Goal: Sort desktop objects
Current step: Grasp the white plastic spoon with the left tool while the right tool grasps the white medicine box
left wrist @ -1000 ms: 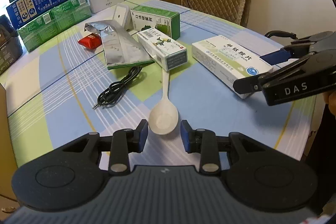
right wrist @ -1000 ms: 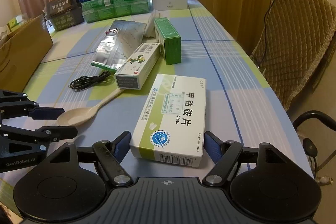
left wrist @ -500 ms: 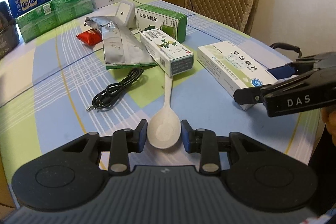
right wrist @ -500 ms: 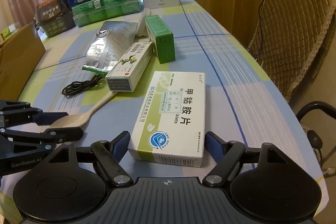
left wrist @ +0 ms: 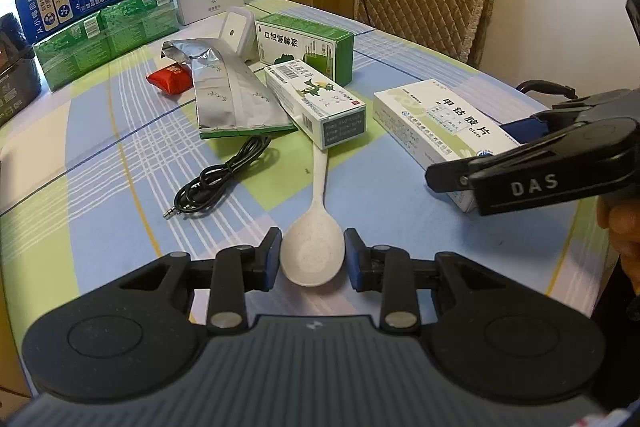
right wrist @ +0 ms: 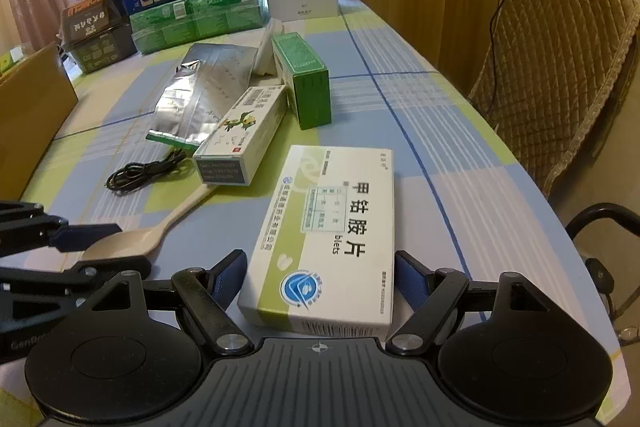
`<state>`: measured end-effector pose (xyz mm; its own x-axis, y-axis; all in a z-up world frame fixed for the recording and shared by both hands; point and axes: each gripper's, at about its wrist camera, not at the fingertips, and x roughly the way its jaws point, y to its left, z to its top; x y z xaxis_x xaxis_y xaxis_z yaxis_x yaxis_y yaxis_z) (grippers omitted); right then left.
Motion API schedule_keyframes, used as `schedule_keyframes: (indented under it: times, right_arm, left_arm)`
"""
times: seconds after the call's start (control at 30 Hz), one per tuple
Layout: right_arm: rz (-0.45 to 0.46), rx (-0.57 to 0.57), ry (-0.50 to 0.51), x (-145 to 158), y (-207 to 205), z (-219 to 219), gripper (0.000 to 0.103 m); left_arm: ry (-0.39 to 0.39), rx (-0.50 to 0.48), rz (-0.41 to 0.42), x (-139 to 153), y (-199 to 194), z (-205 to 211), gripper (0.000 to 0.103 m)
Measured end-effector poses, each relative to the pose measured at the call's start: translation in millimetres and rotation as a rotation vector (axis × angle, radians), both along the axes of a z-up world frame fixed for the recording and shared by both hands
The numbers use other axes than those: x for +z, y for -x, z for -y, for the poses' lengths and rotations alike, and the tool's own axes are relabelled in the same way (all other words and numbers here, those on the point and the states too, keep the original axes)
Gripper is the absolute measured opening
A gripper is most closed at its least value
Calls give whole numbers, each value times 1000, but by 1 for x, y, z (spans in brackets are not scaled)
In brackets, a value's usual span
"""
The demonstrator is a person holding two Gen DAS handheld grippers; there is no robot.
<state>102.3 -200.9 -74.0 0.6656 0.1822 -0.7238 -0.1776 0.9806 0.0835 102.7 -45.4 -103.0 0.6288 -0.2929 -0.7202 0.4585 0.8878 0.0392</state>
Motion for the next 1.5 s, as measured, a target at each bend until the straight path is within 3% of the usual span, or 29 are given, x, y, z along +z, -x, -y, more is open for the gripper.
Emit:
schedule_keyframes:
  times: [0.37, 0.57, 0.9, 1.17, 1.5]
  right_arm:
    - [27, -43, 51, -4, -14, -8, 76]
    - [23, -43, 79, -4, -14, -11, 69]
    - [7, -12, 16, 12, 17, -1, 68]
    - [1, 38, -12, 16, 43, -7, 68]
    - [20, 104, -14, 17, 51, -22, 68]
  left_arm:
    - [8, 59, -21, 1, 3, 2, 28]
    - [1, 68, -23, 2, 4, 0, 28]
    - [-3, 115, -41, 7, 25, -5, 28]
    - [38, 214, -64, 9, 62, -10, 28]
    - [50, 300, -2, 20, 70, -24, 28]
